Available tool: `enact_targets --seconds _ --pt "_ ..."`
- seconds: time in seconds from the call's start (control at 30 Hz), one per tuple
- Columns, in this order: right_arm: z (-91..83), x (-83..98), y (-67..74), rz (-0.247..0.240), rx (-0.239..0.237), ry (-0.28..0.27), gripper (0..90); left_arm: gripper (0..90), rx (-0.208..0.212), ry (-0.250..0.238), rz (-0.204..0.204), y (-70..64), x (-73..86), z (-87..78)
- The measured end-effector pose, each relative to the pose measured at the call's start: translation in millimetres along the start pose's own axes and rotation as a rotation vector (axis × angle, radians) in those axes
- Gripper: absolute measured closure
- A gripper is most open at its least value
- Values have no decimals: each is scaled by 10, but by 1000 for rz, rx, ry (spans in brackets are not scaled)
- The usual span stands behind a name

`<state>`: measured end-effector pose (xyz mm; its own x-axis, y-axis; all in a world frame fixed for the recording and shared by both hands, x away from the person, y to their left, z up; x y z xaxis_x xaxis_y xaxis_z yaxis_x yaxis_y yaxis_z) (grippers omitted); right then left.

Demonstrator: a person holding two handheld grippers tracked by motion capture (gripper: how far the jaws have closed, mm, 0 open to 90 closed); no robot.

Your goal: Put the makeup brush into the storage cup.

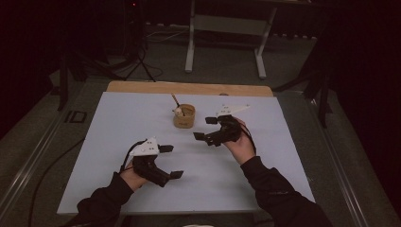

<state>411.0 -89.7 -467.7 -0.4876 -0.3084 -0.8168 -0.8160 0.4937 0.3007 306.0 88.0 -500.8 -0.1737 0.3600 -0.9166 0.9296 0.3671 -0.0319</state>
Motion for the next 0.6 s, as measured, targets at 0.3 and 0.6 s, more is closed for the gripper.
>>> enact_targets --seconds 0.3,0.6 --pt "-158 303 84 -14 -28 4 140 12 -5 3 -6 11 92 -166" --pt "-334 406 126 -33 -21 -11 139 12 -18 17 -26 30 247 -320"
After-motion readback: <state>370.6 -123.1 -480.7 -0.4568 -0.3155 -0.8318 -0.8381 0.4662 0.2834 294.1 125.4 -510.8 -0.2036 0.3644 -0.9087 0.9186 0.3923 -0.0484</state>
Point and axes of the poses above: each handheld gripper's, and its own axes: z roughly forward along the jaws, x roughly out of its underside, y roughly to its left, the point moved 6 cm from there along z, roughly forward along the jaws, and after that the axes turned 8 degrees about z, right-handed, at the moved point
